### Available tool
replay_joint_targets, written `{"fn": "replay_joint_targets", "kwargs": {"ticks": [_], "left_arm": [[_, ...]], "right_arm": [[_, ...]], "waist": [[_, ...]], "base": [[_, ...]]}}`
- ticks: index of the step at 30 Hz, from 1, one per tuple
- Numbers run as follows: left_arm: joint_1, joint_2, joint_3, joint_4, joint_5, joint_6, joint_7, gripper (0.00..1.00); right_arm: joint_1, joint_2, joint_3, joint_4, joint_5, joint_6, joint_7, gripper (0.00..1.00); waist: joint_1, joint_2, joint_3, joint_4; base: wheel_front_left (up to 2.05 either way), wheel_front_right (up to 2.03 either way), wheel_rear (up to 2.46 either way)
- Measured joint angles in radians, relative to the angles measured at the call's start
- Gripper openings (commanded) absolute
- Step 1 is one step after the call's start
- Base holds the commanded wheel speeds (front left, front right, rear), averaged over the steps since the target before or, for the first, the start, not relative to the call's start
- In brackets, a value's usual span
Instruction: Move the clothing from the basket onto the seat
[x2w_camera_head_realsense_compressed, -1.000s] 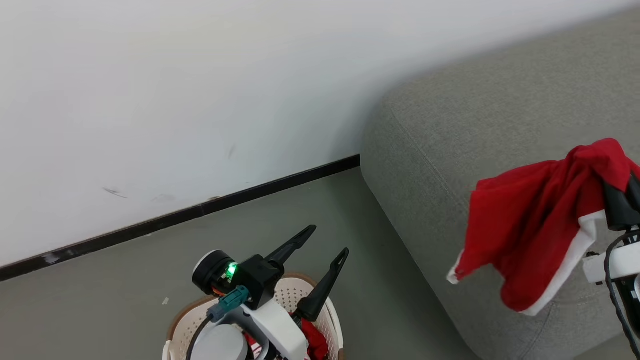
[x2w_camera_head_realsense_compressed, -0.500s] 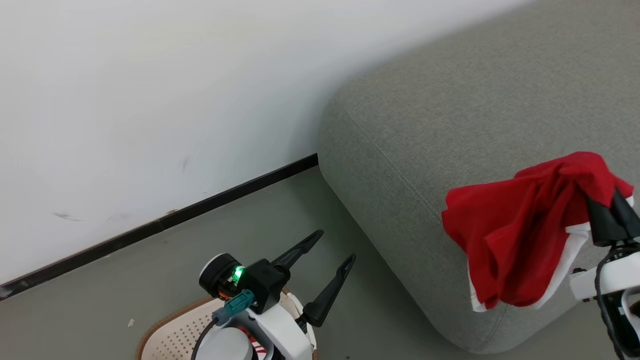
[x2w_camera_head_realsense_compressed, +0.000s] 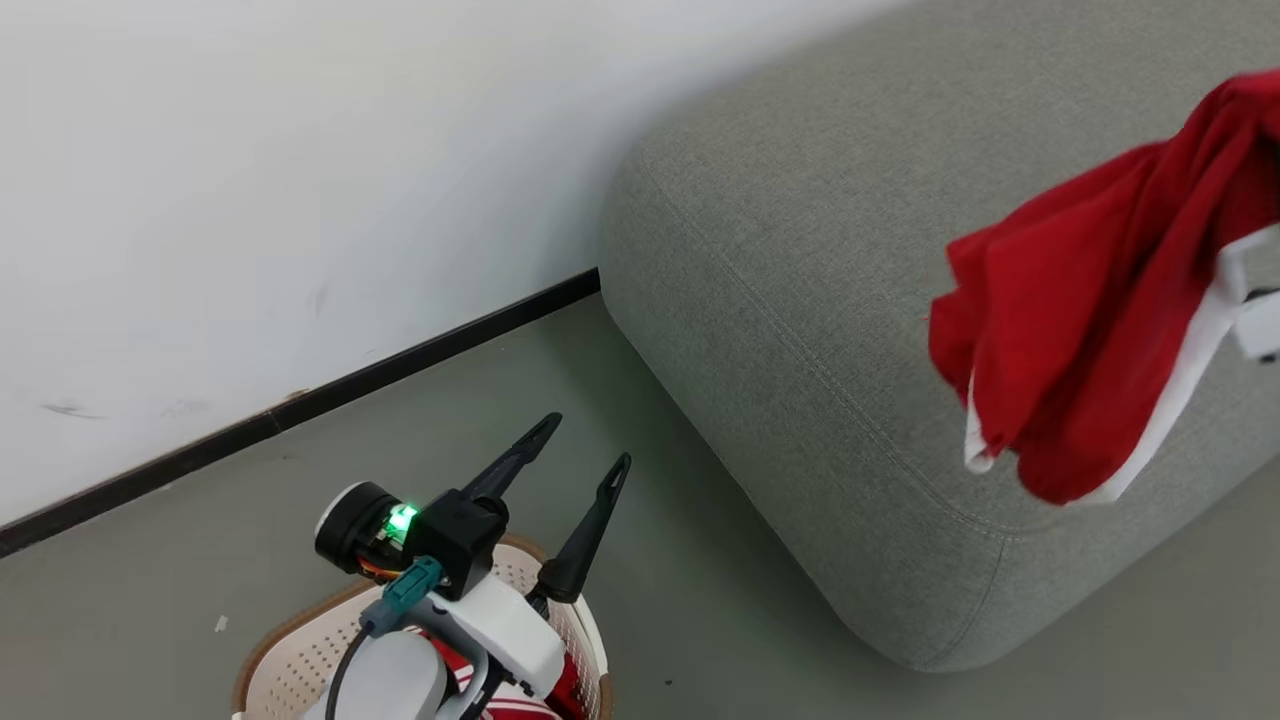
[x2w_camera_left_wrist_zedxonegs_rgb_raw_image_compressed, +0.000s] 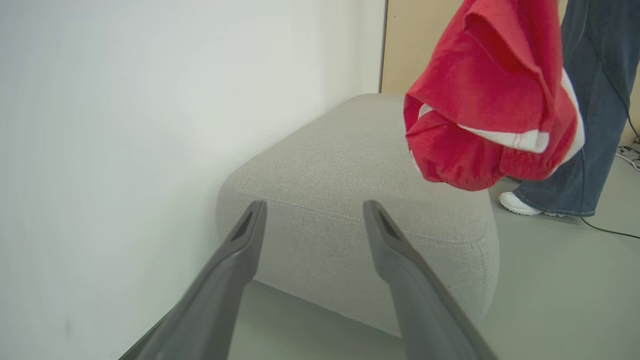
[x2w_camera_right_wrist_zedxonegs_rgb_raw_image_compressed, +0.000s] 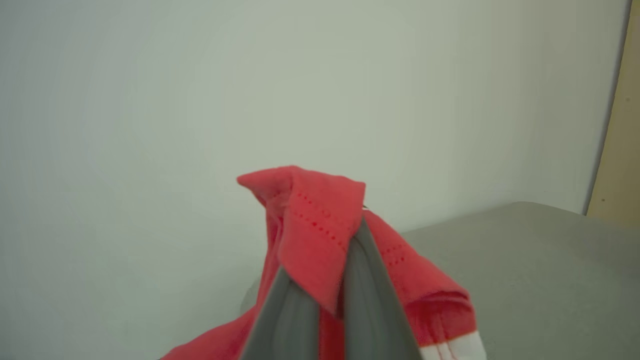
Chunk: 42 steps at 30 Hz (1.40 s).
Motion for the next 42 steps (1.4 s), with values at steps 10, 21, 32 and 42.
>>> {"fn": "replay_joint_targets", "kwargs": {"ticks": [10,21,32,42], "left_arm": [[0.0,0.036,0.021,-0.079,0.028,0.043,0.003,1.0],[-0.012,0.052,0.009,-0.199,0.061,0.052,0.044,1.0],[-0.038,0.082,-0.001,-0.253,0.079,0.052,0.099,1.0],[-0.073,0.088,-0.012,-0.288,0.086,0.049,0.129,1.0]], "right_arm": [[-0.254,-0.096,-0.17,0.144,-0.001,0.0,0.062,0.0],[-0.373,-0.221,-0.234,0.354,-0.047,0.0,0.088,0.0],[-0.388,-0.257,-0.212,0.489,-0.091,0.0,0.036,0.0],[-0.407,-0.202,-0.228,0.55,-0.134,0.0,-0.024,0.0]], "waist": [[0.0,0.0,0.056,0.031],[0.0,0.0,0.133,0.091],[0.0,0.0,0.211,0.152],[0.0,0.0,0.272,0.193]], "base": [[0.0,0.0,0.0],[0.0,0.0,0.0],[0.0,0.0,0.0],[0.0,0.0,0.0]]}}
